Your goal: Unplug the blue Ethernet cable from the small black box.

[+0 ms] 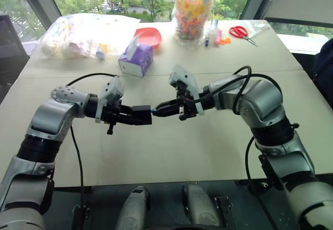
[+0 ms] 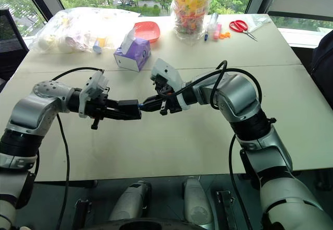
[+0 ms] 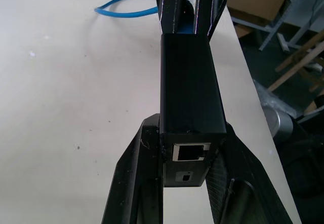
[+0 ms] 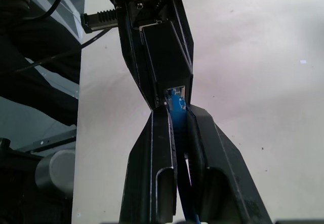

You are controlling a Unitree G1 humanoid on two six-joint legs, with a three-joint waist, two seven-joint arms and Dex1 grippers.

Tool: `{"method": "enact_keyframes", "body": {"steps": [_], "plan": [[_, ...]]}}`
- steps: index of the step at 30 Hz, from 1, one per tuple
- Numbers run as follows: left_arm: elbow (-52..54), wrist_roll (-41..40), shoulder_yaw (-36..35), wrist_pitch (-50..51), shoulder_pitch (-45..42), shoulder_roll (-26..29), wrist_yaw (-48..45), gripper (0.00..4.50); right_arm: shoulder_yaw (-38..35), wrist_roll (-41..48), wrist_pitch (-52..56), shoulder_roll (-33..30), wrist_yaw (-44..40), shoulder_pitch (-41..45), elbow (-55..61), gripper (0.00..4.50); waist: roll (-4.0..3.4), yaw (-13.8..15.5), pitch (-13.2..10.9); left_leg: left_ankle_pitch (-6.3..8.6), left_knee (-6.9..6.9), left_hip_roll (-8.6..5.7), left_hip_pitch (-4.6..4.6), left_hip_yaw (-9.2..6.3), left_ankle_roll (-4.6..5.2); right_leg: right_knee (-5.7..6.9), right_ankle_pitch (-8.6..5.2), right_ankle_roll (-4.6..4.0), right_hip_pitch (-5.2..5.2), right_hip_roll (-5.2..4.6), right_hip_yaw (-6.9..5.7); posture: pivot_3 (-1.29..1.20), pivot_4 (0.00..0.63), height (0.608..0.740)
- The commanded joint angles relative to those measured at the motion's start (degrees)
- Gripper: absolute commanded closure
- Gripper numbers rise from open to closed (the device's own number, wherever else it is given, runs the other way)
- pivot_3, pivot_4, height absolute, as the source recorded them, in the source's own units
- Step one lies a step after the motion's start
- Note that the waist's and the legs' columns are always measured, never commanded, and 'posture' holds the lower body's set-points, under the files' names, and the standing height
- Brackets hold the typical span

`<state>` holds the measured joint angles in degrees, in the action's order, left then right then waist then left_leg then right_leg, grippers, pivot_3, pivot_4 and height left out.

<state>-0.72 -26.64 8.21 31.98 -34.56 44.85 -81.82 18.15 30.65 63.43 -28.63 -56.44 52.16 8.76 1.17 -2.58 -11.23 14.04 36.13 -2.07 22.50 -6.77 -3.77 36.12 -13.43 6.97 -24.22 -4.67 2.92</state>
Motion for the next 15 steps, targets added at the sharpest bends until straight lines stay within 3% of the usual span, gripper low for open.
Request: {"method": "enact_keyframes", "body": {"steps": [1, 8, 13, 15], "plan": [[2.18, -1.09, -1.61, -0.65, 0.36, 1.85, -1.95, 4.0, -2.03, -3.35, -3.13, -3.73, 0.81, 0.52, -4.95, 4.44, 0.01, 0.12, 0.0, 0.0, 0.0, 0.0, 0.01, 0.0, 0.0, -0.01, 0.0, 0.0, 0.0, 0.0, 0.0, 0.0, 0.15, 0.74], [2.17, -0.49, -2.34, -1.7, 1.77, 2.0, -0.78, 4.0, -5.32, -8.17, -10.25, -5.45, 4.16, 0.53, -14.89, 4.44, 0.0, -0.17, 0.0, 0.0, -0.04, 0.01, 0.02, 0.02, 0.0, -0.01, 0.0, -0.01, -0.03, 0.01, 0.0, 0.0, 0.15, 0.74], [-3.67, 6.91, -1.08, -11.45, 1.41, -4.31, 9.09, 4.0, -8.34, -19.08, -24.13, 2.1, 23.52, 0.87, -28.8, 4.44, 0.02, 0.03, 0.02, 0.0, -0.01, 0.0, -0.01, 0.04, -0.01, 0.01, 0.01, -0.02, -0.02, 0.01, 0.01, 0.0, 0.15, 0.74], [-5.94, 9.58, -0.91, -14.74, 0.94, -6.68, 12.52, 4.0, -9.28, -21.58, -27.97, 4.1, 27.76, 0.77, -32.41, 4.44, 0.02, 0.05, 0.02, -0.01, 0.0, -0.01, -0.02, 0.05, -0.01, 0.01, 0.03, -0.03, -0.01, 0.0, 0.03, 0.0, 0.15, 0.74]]}}
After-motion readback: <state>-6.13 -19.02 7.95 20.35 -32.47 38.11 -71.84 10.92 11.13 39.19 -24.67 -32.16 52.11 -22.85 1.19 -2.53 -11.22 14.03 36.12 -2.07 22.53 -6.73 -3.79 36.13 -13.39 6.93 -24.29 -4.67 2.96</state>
